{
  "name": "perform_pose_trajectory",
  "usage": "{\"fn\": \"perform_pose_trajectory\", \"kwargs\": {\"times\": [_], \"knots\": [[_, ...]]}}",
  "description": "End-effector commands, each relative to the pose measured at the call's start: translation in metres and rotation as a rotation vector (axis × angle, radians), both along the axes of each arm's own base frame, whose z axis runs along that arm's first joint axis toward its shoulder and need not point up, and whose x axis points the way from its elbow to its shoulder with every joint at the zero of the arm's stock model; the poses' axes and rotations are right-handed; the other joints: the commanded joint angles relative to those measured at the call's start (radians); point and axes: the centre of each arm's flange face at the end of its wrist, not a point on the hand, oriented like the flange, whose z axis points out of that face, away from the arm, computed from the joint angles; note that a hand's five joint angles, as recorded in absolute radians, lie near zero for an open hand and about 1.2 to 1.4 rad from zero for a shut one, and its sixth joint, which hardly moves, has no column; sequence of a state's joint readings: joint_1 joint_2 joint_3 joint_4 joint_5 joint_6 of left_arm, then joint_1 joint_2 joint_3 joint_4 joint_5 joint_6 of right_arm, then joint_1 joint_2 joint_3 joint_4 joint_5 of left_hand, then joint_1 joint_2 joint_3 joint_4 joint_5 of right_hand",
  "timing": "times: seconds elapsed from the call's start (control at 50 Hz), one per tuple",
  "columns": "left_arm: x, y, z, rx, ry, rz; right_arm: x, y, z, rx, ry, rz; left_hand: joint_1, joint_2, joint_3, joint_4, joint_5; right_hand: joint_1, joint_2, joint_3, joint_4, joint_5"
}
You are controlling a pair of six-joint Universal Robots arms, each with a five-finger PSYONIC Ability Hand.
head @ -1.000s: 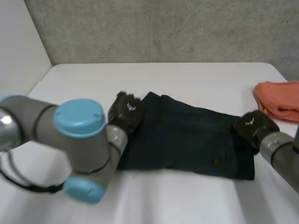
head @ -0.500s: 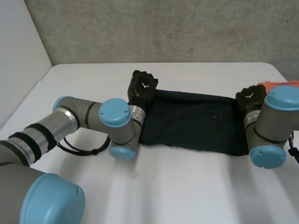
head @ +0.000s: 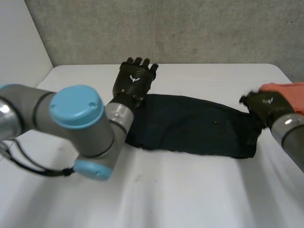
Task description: Fold the laundry.
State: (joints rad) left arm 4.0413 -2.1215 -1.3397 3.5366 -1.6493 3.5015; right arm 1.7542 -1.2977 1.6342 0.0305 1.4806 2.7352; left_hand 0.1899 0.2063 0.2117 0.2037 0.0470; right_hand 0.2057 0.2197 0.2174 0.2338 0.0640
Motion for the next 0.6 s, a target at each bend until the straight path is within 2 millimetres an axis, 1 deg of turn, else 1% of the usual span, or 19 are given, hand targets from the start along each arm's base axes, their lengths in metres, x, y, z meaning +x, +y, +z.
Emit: {"fn": "perform_pose_trajectory", "kwargs": {"times": [0.02,0.04,0.08,0.12,0.2,0.24,0.26,0.32,0.34,0.36,0.42,0.46,0.48,0.5,0.56,0.58,0.6], "knots": [[0.024,0.03,-0.005,0.1,0.0,-0.003,-0.007,0.017,-0.032,0.16,-0.125,0.047,-0.015,-0.032,-0.037,-0.029,-0.047,0.029,0.015,0.017,0.001,-0.004],[0.028,0.035,-0.004,0.109,0.003,-0.003,-0.006,0.017,-0.036,0.142,-0.134,0.058,-0.015,-0.032,-0.037,-0.029,-0.047,0.049,0.035,0.038,0.021,0.017],[0.031,0.04,-0.006,0.12,0.0,-0.004,-0.008,0.013,-0.04,0.12,-0.135,0.05,-0.015,-0.032,-0.037,-0.029,-0.047,0.082,0.068,0.07,0.054,0.049],[0.035,0.044,-0.007,0.128,-0.002,-0.004,-0.009,0.008,-0.048,0.103,-0.139,0.043,-0.015,-0.032,-0.037,-0.029,-0.047,0.149,0.135,0.137,0.121,0.116],[0.037,0.047,-0.012,0.138,-0.009,-0.002,-0.008,0.0,-0.063,0.103,-0.137,0.042,-0.015,-0.032,-0.037,-0.029,-0.047,0.266,0.252,0.255,0.238,0.234],[0.037,0.047,-0.014,0.145,-0.01,-0.002,-0.008,-0.002,-0.067,0.102,-0.135,0.043,-0.015,-0.032,-0.037,-0.029,-0.047,0.416,0.402,0.404,0.388,0.383],[0.037,0.047,-0.015,0.151,-0.008,0.0,-0.008,-0.005,-0.07,0.101,-0.132,0.04,-0.015,-0.032,-0.037,-0.029,-0.047,0.579,0.565,0.568,0.551,0.546],[0.038,0.046,-0.018,0.165,-0.004,0.003,-0.011,-0.007,-0.075,0.101,-0.116,0.025,-0.015,-0.032,-0.037,-0.029,-0.047,0.847,0.833,0.835,0.819,0.814],[0.038,0.045,-0.019,0.169,0.0,0.008,-0.013,-0.009,-0.078,0.1,-0.101,0.008,-0.015,-0.032,-0.037,-0.029,-0.047,1.165,1.151,1.153,1.137,1.132],[0.038,0.045,-0.019,0.171,0.0,0.008,-0.015,-0.01,-0.078,0.098,-0.095,-0.007,-0.015,-0.032,-0.037,-0.029,-0.047,1.19,1.176,1.179,1.162,1.157],[0.039,0.046,-0.019,0.175,0.003,0.009,-0.027,-0.012,-0.076,0.081,-0.063,-0.07,-0.015,-0.032,-0.037,-0.029,-0.047,1.191,1.177,1.179,1.162,1.158],[0.039,0.046,-0.019,0.176,0.002,0.009,-0.029,-0.013,-0.069,0.051,-0.043,-0.075,-0.015,-0.032,-0.037,-0.029,-0.047,1.191,1.177,1.179,1.162,1.158],[0.039,0.046,-0.02,0.179,0.001,0.01,-0.031,-0.012,-0.063,0.031,-0.029,-0.072,-0.015,-0.032,-0.037,-0.029,-0.047,1.191,1.177,1.179,1.162,1.158],[0.04,0.047,-0.018,0.176,0.002,0.009,-0.033,-0.011,-0.048,-0.02,0.009,-0.06,-0.015,-0.032,-0.037,-0.029,-0.047,1.191,1.177,1.179,1.162,1.158],[0.042,0.048,-0.018,0.179,-0.001,0.013,-0.042,-0.01,-0.029,-0.082,0.096,-0.054,-0.015,-0.032,-0.037,-0.029,-0.047,1.191,1.177,1.179,1.162,1.158],[0.044,0.049,-0.015,0.175,0.002,0.016,-0.049,-0.011,-0.023,-0.099,0.165,-0.052,-0.015,-0.032,-0.037,-0.029,-0.047,1.191,1.177,1.179,1.162,1.158],[0.045,0.05,-0.012,0.169,0.006,0.015,-0.052,-0.012,-0.022,-0.099,0.203,-0.049,-0.015,-0.032,-0.037,-0.029,-0.047,1.191,1.177,1.179,1.162,1.158]]}}
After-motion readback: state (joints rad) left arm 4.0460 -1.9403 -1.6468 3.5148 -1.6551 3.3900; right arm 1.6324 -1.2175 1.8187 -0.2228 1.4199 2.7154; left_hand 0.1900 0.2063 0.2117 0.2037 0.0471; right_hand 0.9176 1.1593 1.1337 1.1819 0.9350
